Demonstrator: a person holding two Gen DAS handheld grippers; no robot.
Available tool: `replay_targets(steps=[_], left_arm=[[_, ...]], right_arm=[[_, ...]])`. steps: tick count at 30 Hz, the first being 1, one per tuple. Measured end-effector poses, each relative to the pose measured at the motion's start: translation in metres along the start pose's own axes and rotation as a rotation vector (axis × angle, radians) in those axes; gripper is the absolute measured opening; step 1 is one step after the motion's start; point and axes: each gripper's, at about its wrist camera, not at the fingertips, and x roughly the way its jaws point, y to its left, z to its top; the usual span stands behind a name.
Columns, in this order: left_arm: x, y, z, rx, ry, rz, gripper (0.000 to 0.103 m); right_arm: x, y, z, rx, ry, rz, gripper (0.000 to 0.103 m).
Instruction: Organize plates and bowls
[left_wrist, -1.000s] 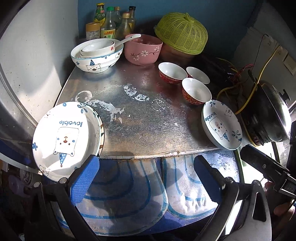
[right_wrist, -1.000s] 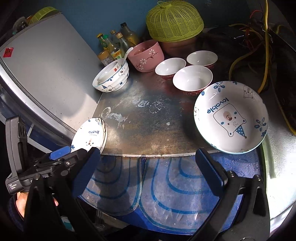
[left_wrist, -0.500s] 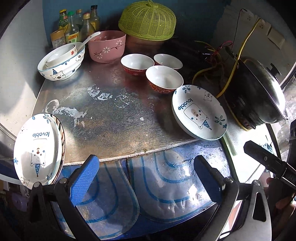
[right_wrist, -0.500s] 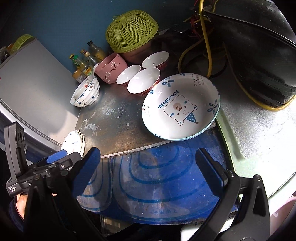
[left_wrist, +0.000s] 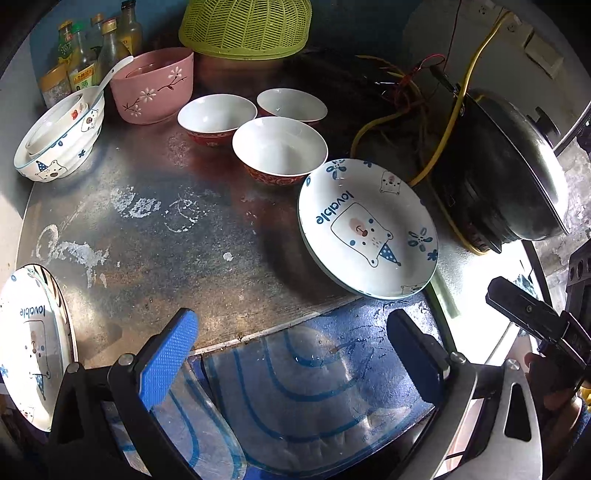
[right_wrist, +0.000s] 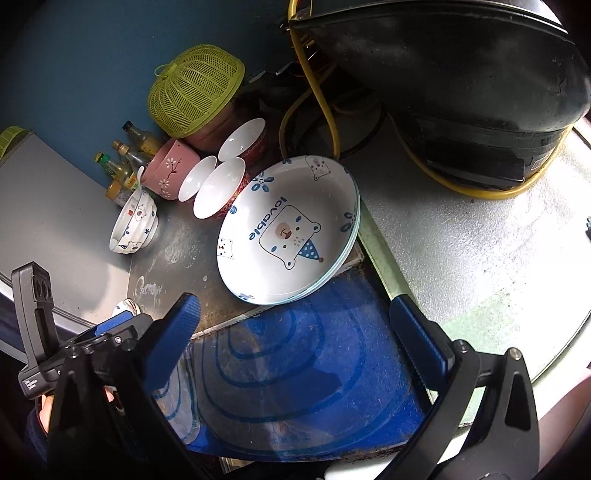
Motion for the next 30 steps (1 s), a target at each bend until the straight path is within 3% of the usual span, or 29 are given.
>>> replay_targets(steps=[7,10,13,16,17,18,20,22,25,30], left_arm=[[0.039,-0.001,0.029,0.002,0.032,-0.099,0.101],[0.059,-0.002,0.041,-0.013,0.051,-0.146,0.097],[0.079,-0.001,0.051,-0.029,0.068,-0.166,0.088],[0.095,0.001,0.059,-0.054,0.067,-0.184,0.082],[0.098,0.001,0.061,-0.058,0.064,-0.188,0.076],[0.1,0.001,0.062,-0.061,0.062,-0.188,0.062],[0.109,0.0,0.066,-0.055,0.073,-0.186,0.048],[0.116,0.001,0.069,-0.052,0.083,-0.191,0.048],[0.126,0.001,0.074,-0.059,0.091,-0.196,0.035],[0.135,0.007,0.079,-0.063,0.09,-0.194,0.016]], right_arm=[[0.021,-0.023,0.016,0.087,-0.027,0.019,0.1],[0.035,-0.03,0.023,0.098,-0.032,0.006,0.077],[0.049,-0.035,0.032,0.101,-0.04,-0.01,0.068],[0.063,-0.037,0.04,0.1,-0.05,-0.024,0.048],[0.067,-0.038,0.042,0.099,-0.051,-0.029,0.038],[0.071,-0.038,0.043,0.099,-0.052,-0.04,0.034],[0.076,-0.04,0.046,0.106,-0.058,-0.057,0.031],[0.08,-0.042,0.048,0.114,-0.064,-0.066,0.03],[0.085,-0.044,0.05,0.118,-0.064,-0.077,0.019],[0.093,-0.047,0.049,0.12,-0.05,-0.09,0.012]])
